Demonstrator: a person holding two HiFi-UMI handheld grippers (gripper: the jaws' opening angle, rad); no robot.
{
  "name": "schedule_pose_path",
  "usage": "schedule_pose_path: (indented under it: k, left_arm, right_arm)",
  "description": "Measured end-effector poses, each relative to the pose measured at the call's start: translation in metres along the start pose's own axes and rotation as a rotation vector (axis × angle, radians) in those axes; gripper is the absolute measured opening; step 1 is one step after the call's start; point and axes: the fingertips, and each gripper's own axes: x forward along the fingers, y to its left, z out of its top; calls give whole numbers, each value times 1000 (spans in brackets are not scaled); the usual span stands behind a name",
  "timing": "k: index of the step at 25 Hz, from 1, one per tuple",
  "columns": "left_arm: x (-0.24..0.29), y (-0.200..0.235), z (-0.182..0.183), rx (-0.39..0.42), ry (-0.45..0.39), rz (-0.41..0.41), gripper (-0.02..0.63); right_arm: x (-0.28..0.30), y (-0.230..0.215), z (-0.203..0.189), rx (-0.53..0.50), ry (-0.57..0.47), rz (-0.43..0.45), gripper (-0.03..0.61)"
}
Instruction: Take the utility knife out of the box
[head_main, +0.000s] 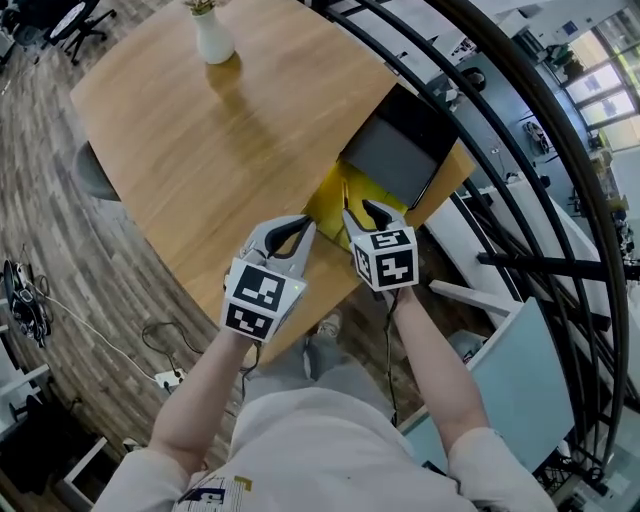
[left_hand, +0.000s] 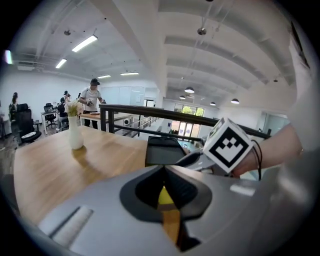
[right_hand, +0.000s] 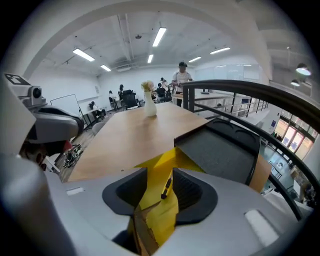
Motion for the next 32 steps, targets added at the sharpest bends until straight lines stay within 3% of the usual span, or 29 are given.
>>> schedule_pose_path:
  k: [16, 20, 22, 32]
  left_arm:
    - [32, 39, -41, -111, 62, 20, 2]
    - [31, 39, -45, -109, 73, 16, 2]
    - [29, 40, -48, -118, 72, 16, 2]
    - [19, 34, -40, -105, 63, 13, 2]
  right_arm:
    - [82, -1, -60, 41, 287, -37, 167]
    - [86, -6, -63, 41, 301, -68, 140]
    - [85, -11, -61, 28, 300, -104, 80]
    - [76, -12, -50, 34, 270, -110, 66]
